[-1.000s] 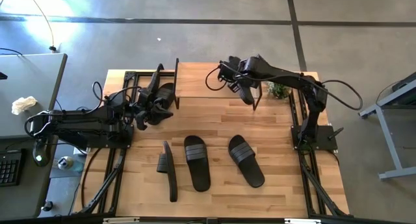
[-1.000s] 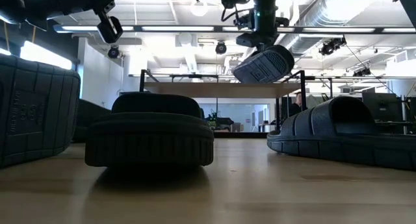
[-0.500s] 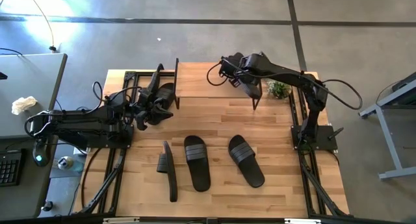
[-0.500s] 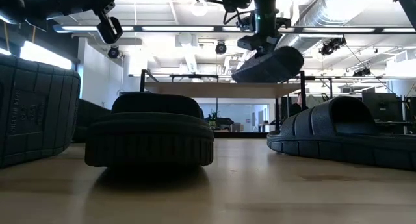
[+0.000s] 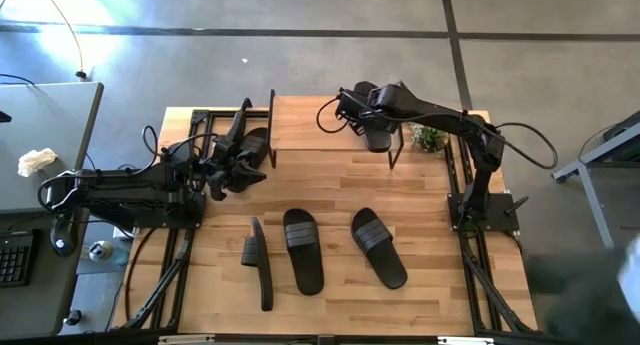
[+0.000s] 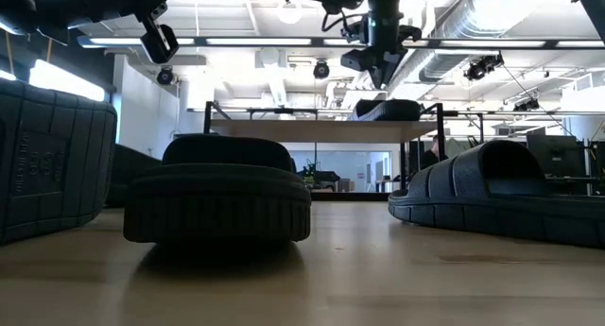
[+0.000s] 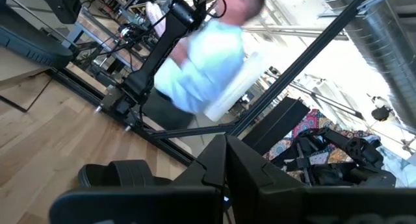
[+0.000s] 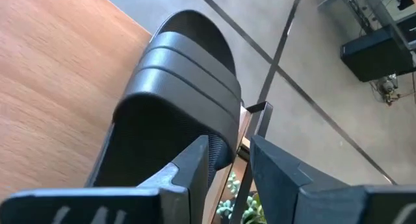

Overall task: Pick and place slides into the shelf
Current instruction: Put the black slipper on the shelf

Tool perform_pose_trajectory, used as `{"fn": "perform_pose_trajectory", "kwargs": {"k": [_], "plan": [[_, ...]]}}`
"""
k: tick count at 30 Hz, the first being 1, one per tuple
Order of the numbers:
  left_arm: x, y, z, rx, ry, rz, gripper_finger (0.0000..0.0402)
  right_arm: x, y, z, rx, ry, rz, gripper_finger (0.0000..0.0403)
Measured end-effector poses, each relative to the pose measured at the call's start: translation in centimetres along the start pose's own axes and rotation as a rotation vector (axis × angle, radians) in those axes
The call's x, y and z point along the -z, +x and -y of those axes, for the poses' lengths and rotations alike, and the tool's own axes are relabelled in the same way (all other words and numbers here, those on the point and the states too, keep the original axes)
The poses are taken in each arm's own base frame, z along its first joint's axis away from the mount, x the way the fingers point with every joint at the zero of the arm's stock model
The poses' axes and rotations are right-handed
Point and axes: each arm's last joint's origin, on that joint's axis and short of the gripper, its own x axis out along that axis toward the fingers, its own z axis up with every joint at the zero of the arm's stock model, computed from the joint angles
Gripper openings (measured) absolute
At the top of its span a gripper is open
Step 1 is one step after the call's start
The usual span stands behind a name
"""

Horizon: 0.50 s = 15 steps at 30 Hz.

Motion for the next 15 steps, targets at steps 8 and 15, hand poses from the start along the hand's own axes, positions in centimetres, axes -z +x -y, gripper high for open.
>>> {"fn": "perform_pose_trajectory", "kwargs": {"k": [8,15], "plan": [[0.0,0.0,0.0,0.001,0.000,0.000,0.0001,0.7,-2.7,0.6,-0.056,-0.078,0.057,0.0106],[0.0,0.0,0.0,0.001,0.000,0.000,0.0001,2.8,-8.0,1.7,-0.286,-0.205,0.125,0.0106]]}}
